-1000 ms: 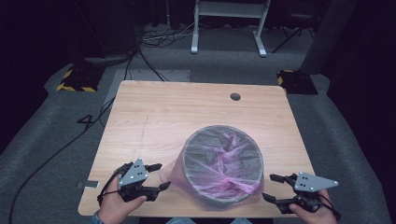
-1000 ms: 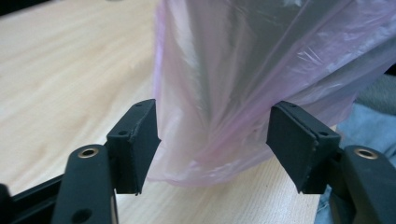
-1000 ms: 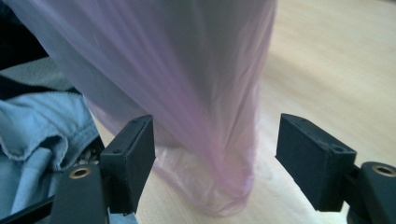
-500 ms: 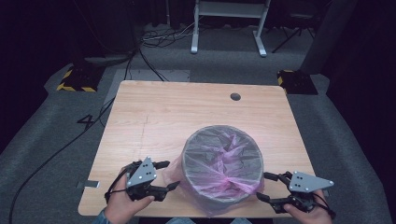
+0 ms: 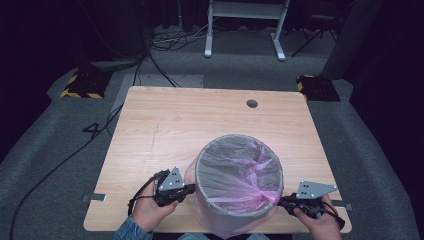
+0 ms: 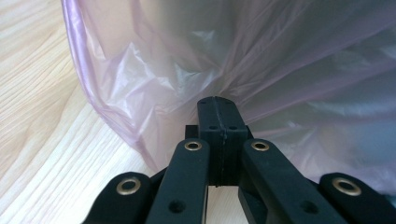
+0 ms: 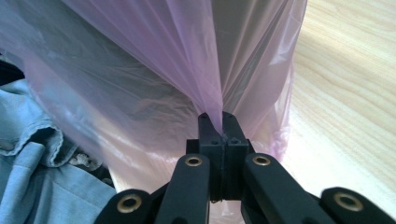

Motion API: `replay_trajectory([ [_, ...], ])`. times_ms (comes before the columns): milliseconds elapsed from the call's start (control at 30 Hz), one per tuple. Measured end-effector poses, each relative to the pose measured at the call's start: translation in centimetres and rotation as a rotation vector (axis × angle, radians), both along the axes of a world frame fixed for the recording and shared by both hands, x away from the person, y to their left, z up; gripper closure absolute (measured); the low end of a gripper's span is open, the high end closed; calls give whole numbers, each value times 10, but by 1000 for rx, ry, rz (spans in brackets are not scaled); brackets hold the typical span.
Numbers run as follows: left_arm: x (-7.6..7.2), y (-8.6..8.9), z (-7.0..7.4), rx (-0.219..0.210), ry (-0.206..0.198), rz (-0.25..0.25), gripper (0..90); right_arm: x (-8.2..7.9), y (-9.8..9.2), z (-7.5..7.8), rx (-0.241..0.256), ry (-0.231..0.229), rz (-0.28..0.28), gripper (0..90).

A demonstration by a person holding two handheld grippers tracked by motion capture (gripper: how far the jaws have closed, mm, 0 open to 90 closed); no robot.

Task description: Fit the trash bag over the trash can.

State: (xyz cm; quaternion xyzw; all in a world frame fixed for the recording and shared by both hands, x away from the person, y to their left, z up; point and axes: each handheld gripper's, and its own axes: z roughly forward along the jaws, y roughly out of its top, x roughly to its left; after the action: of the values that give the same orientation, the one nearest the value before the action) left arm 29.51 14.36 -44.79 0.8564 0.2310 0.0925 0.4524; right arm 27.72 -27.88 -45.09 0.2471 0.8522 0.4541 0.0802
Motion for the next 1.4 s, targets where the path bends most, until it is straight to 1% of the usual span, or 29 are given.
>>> replay_trajectory([
  [67,-3,5,8,-45,1,-1,900,-2,-1,5,13,-31,-12,835],
  [100,-6,7,13,-57,-10,5,840,-2,-2,8,24,-42,-17,832],
  [133,-9,10,17,-64,-37,10,752,-3,-2,13,32,-51,-16,831],
  [167,-12,13,22,-61,-59,15,660,-5,-2,17,37,-62,-16,838],
  [200,-15,15,26,-63,-73,15,567,-6,-1,22,38,-73,-12,844],
  [267,-21,18,31,-78,-80,-7,428,-9,1,30,33,-95,-3,848],
  [300,-23,18,33,-80,-85,-22,378,-10,2,34,28,-103,-2,849],
  [367,-26,16,34,-78,-90,-41,309,-11,4,39,13,-117,-6,845],
  [400,-27,13,34,-75,-86,-47,277,-11,5,41,8,-127,-10,842],
  [500,-25,5,29,-53,-84,-74,259,-10,6,43,0,-129,-16,824],
  [567,-23,0,26,-40,-92,-78,267,-9,5,42,0,-124,-16,801],
  [600,-22,-2,25,-38,-100,-84,294,-8,5,41,-1,-123,-15,797],
  [667,-22,-4,25,-36,-105,-108,435,-8,5,41,-1,-120,-12,800],
  [733,-22,-4,27,-39,-98,-127,613,-9,6,41,-1,-117,-4,825],
  [767,-22,-5,27,-45,-96,-124,732,-9,6,41,1,-115,-1,827],
  [833,-21,-4,27,-67,-78,-112,900,-9,6,41,5,-115,3,828],
  [867,-20,-4,27,-62,-68,-102,900,-9,6,42,8,-117,4,827],
  [900,-18,-4,26,-46,-60,-83,900,-10,6,42,11,-119,5,827],
  [967,-15,-4,22,-26,-38,-62,900,-10,5,43,19,-123,2,830],
  [1033,-11,-2,17,-27,-10,-43,900,-10,3,43,25,-122,-2,843],
  [1067,-9,0,13,-17,7,-31,900,-10,2,43,25,-122,-2,864],
  [1100,-7,0,11,-16,17,-27,900,-10,1,42,20,-116,-3,897],
  [1167,-5,1,5,-20,44,-22,900,-10,1,39,18,-104,4,900],
  [1200,-4,1,3,-9,47,-17,900,-10,2,37,8,-93,3,900],
  [1233,-4,1,2,3,52,-12,900,-9,3,34,-17,-74,5,900],
  [1267,-4,1,1,9,48,-11,900,-9,4,31,-40,-63,2,900],
  [1333,-4,3,0,-11,42,-14,900,-6,3,22,-56,-45,-16,900],
  [1367,-4,7,2,-41,35,-3,900,-4,0,17,-48,-18,-19,900],
  [1400,-5,10,4,-59,29,7,900,-2,-3,13,-26,33,-5,887],
])
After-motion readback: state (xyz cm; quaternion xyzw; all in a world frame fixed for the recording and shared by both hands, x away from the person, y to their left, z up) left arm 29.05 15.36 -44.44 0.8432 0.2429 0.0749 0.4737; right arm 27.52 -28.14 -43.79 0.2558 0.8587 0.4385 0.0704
